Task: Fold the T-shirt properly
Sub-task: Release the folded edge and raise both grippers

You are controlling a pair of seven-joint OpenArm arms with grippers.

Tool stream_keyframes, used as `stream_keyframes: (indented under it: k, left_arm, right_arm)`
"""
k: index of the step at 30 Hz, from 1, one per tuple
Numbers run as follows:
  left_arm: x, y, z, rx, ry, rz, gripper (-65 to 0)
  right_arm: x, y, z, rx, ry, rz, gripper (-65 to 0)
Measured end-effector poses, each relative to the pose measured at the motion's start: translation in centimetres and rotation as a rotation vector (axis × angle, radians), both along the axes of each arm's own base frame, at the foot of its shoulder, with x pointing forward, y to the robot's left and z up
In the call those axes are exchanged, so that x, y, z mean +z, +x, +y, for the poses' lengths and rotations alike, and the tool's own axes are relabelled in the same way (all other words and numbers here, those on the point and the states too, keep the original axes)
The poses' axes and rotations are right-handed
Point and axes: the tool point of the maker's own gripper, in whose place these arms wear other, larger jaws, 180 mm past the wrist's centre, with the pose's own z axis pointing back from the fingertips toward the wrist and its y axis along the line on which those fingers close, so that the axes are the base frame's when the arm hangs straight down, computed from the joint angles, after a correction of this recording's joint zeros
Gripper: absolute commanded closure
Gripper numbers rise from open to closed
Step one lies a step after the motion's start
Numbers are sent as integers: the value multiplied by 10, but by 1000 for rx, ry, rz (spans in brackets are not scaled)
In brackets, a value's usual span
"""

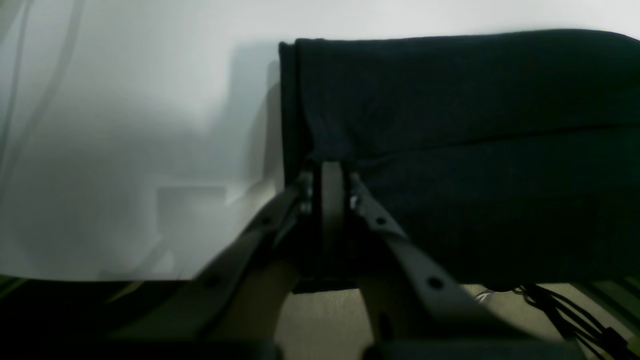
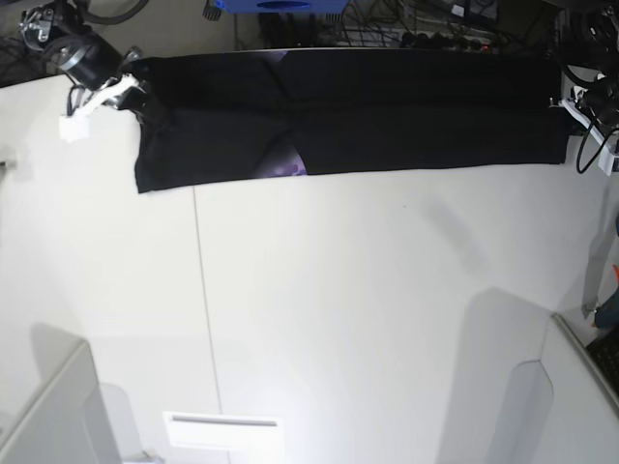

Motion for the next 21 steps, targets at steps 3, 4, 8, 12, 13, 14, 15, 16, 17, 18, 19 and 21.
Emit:
stream_keyframes:
  k: [3, 4, 8, 12, 13, 14, 15, 16, 17, 18, 19, 21]
  left_arm:
    - [-2, -7, 6, 1, 42, 30, 0]
    - [-3, -10, 10, 3, 64, 47, 0]
    - [-5, -15, 13, 1, 87, 70, 0]
    - [-5, -14, 13, 1, 88, 68, 0]
    - [-6, -15, 13, 1, 89, 71, 0]
    - [-6, -17, 13, 1, 89, 75, 0]
    - [-7, -19, 13, 1, 89, 80, 0]
    - [-8, -20, 13, 2, 88, 83, 0]
    - [-8, -20, 13, 4, 86, 85, 0]
    - [-9, -20, 14, 6, 86, 86, 0]
    - [-9, -20, 14, 6, 86, 86, 0]
    - [-9, -20, 14, 6, 86, 86, 0]
  right_arm:
    - [-1, -3, -14, -28, -40, 7, 0]
    - [-4, -4, -21, -28, -86, 19, 0]
    - [-19, -13, -30, -15, -187, 72, 0]
    - [-31, -22, -24, -21, -217, 109, 0]
    - [-33, -23, -24, -14, -229, 112, 0]
    - [-33, -23, -25, -16, -237, 111, 0]
    - [-34, -22, -26, -20, -246, 110, 0]
    - [-35, -23, -27, -22, -256, 113, 0]
    - [-35, -23, -27, -25, -257, 114, 0]
    - [-35, -23, -27, -26, -255, 115, 0]
    - [-36, -24, -27, -25, -255, 118, 0]
    - [-36, -24, -27, -24, -254, 119, 0]
